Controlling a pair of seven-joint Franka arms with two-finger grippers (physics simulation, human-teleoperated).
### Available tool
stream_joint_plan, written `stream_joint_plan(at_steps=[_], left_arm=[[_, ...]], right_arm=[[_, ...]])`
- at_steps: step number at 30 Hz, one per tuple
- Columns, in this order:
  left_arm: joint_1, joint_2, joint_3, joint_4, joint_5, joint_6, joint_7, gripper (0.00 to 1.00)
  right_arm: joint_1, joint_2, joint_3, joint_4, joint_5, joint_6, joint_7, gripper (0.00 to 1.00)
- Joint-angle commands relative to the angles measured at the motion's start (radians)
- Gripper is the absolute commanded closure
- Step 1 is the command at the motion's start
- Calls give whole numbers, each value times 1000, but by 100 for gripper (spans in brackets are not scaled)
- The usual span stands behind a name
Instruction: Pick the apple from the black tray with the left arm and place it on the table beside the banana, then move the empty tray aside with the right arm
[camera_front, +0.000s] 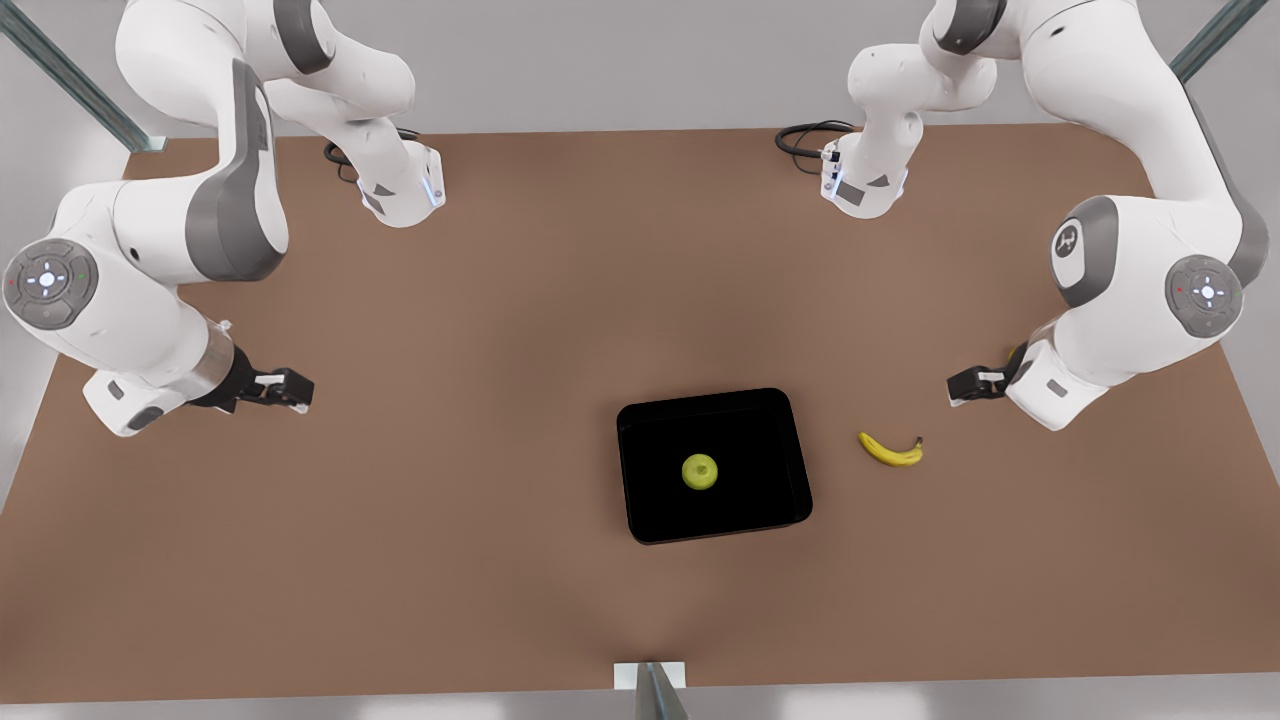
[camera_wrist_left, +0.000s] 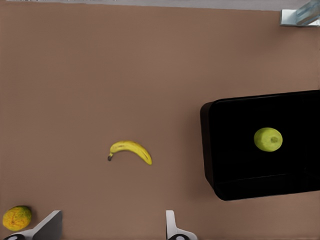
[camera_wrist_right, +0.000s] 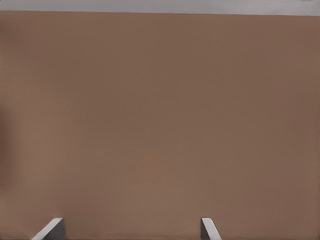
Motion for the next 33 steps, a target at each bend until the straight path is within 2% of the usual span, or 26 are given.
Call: stream_joint_plan(at_steps=[1,3,5,7,9,13,16,19,24,28,33], left_arm=[[-1,-1,0,-1,4,8,150,0],[-6,8,-5,19,5,18,139,0],[-83,28,-25,4,2,41,73,0],[-236,77,-28,12,53,163,-188,0],[-411,88,-28,-13,44,157,-352,0],[-544,275,-36,4,11,373,-667,0],[-543,347,-28,-2,17,454,-650,0],[-517,352,-19,-85,36,508,-751,0],[-477,437,-17,4,39,591,-660,0],[-481,519,-20,1,43,644,-643,0],[-481,542,-20,-1,85,644,-625,0]], right_arm=[[0,-1,0,1,1,2,-22,0],[0,1,5,1,1,3,-8,0],[0,19,5,1,1,11,-8,0],[-1,77,3,1,2,78,-8,0],[-1,102,5,1,1,88,-10,0],[-6,51,-9,2,2,51,-5,0],[-9,51,-18,2,1,49,-4,0],[-9,53,-20,2,2,48,-5,0],[-9,53,-21,2,1,49,-5,0],[-9,53,-16,2,1,49,-5,0],[-9,53,-15,1,1,49,-5,0]])
